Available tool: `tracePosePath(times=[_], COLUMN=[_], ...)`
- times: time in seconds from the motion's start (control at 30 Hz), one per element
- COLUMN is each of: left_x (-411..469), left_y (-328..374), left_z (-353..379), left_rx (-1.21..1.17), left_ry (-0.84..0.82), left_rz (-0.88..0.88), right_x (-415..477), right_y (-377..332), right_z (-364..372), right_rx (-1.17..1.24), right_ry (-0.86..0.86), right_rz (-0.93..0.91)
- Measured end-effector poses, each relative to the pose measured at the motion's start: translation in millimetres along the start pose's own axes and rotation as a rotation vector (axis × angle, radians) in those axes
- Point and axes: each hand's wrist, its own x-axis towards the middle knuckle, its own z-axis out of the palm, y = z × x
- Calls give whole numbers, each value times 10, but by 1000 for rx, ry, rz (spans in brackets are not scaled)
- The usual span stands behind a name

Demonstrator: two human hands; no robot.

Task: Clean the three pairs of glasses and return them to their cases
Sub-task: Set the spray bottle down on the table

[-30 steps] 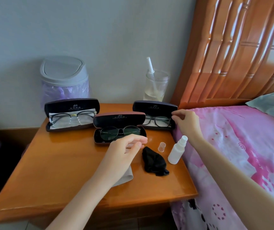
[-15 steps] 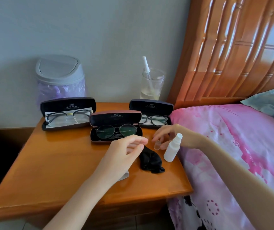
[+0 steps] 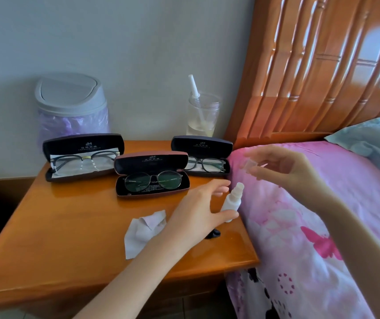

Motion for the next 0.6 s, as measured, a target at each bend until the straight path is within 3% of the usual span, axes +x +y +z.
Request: tracePosePath(times=[0.23, 0.6], left_x=[160, 61], left_y=[-27, -88], left_z=[182, 62], left_rx=[-63, -95], left_ry=[-18, -10], left_rz=[-32, 14], right_x=[-108, -145], right_y=[44, 57], right_z=[90, 307], right_rx=[-196, -277], right_ry=[-18, -70], right_rz=[4, -1])
